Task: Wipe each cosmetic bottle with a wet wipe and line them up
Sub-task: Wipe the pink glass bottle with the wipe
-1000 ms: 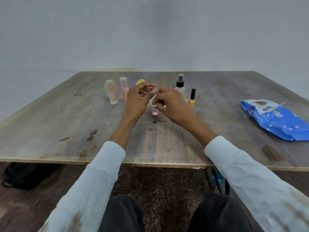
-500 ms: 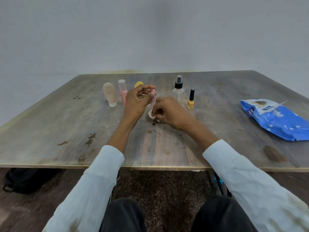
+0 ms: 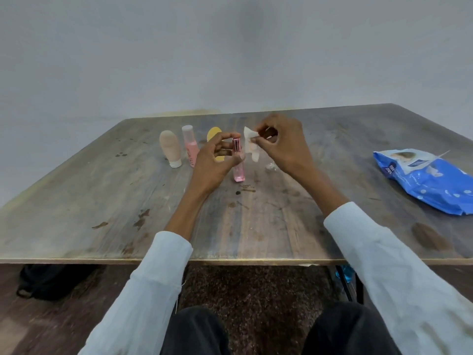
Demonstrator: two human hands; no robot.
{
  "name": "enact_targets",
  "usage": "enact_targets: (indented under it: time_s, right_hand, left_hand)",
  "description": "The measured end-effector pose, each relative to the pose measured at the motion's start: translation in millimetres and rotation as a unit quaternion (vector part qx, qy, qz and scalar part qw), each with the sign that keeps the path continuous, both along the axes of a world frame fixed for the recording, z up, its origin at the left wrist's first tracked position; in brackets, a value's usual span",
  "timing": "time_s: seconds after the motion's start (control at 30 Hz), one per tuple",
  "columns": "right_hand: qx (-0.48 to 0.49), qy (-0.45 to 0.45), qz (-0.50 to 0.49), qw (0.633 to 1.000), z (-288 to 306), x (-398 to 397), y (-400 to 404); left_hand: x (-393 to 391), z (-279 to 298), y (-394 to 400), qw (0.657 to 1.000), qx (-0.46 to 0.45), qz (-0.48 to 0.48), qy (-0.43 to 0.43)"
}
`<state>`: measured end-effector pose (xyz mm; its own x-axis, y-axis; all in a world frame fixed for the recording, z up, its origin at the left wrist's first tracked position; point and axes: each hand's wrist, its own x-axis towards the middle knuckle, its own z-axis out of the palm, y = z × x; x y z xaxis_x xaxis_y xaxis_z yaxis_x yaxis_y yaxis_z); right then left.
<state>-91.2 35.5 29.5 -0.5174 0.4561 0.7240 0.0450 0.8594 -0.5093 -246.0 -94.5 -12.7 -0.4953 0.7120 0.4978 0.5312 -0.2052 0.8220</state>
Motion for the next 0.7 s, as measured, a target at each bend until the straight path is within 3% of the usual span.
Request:
enact_targets:
  time_s: [0.17, 0.27, 0.37, 0.53, 0.7]
  right_hand:
    - [0.001, 0.029, 0.005, 1.0, -5, -2, -6]
    - [-0.043, 0.083, -0.013, 0.996, 0, 2, -4]
    - [-0.073, 0.14, -0.011, 0.987, 2, 3, -9]
    - [-0.072, 0.194, -0.039, 0.978, 5, 4, -5]
    - [0.069, 0.139, 0.01, 0.988, 1, -1, -16]
  left_hand:
    - [1, 3, 2, 1.0, -0.008, 0.0, 0.016]
    - [8, 14, 8, 0.996, 0.04, -0.04, -0.072]
    - [13, 39, 23, 0.969, 0.101, -0.127, -0.188]
    - [12, 48, 51, 0.951, 0.106, -0.207, -0.204]
    - [9, 33, 52, 0.949, 0.103, -0.225, -0.198]
